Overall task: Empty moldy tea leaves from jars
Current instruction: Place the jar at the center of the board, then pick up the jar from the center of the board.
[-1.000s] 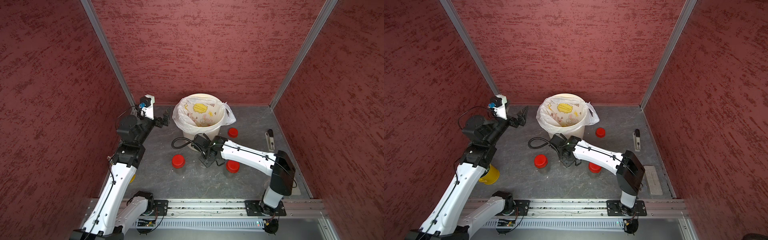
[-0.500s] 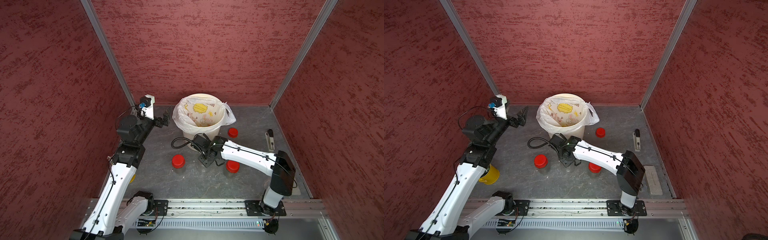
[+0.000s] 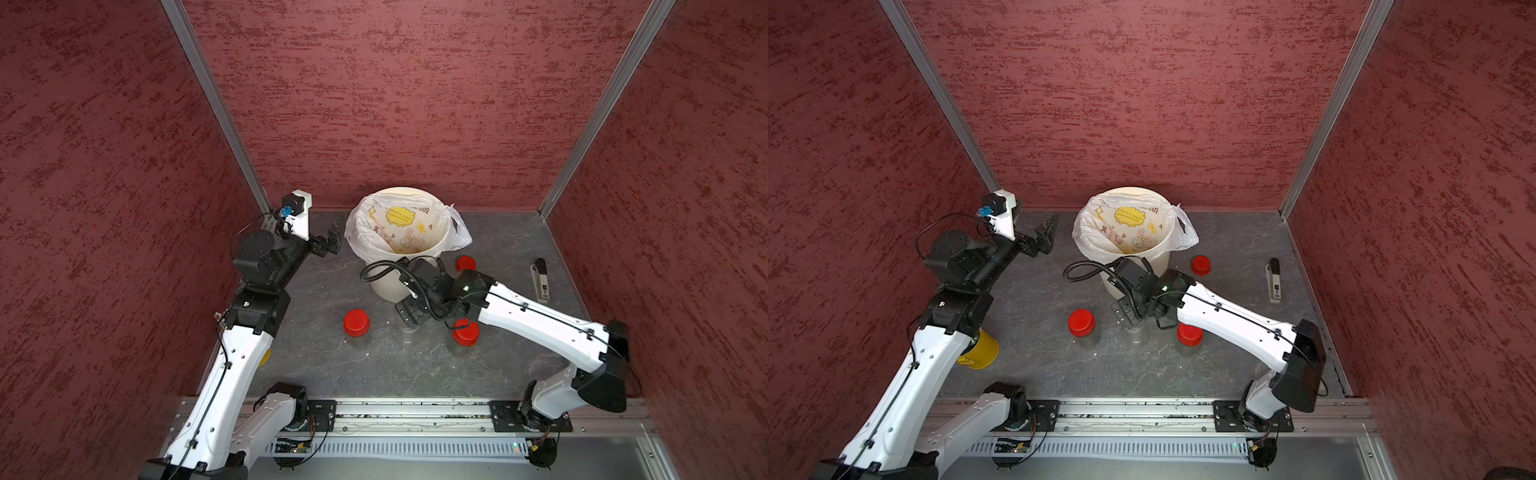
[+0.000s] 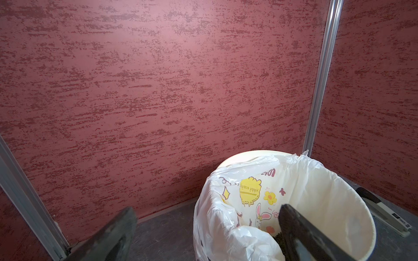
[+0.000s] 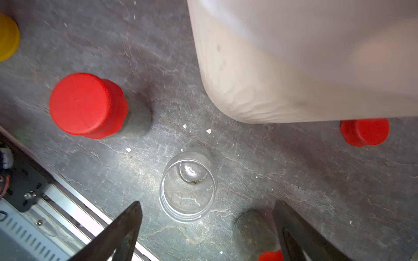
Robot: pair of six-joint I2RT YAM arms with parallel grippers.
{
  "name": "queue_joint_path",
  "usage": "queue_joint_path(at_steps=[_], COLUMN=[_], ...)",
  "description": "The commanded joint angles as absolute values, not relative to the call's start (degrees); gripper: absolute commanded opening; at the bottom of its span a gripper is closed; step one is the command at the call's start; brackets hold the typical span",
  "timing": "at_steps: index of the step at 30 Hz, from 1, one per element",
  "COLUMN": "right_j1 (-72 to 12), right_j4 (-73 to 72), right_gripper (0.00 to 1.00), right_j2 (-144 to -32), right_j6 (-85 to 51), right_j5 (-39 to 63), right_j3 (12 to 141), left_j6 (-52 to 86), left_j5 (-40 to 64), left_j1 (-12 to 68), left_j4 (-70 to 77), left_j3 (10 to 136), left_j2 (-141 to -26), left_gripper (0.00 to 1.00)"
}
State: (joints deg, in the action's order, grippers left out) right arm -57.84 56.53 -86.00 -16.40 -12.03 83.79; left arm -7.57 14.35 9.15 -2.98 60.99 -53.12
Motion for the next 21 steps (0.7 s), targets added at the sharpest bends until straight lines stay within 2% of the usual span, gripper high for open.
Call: queue_joint_path(at_steps=[1,9,21], right_j1=[-56.3,-52.5,-50.1], right_j4=[57.7,60.7,63.3], right_gripper=[0.95,0.99,0.96], right_j2=[-81.1,-71.8,-64.5], right_j6=[-21.2,-27.6,-34.7], right_j5=[-14.5,-11.8,-8.5], right_j3=[81.1,73.4,62.1], left_j6=[-7.5,-6.6,-6.7], left_j5=[18.3,19.6,20.5], left_j1=[8.8,8.8,8.7], left_j4=[-2.0,0.3,0.7], left_j3=[62.0,61.4,62.2], left_j2=[-52.1,-52.2,-53.8], left_gripper=[1.0,1.0,1.0])
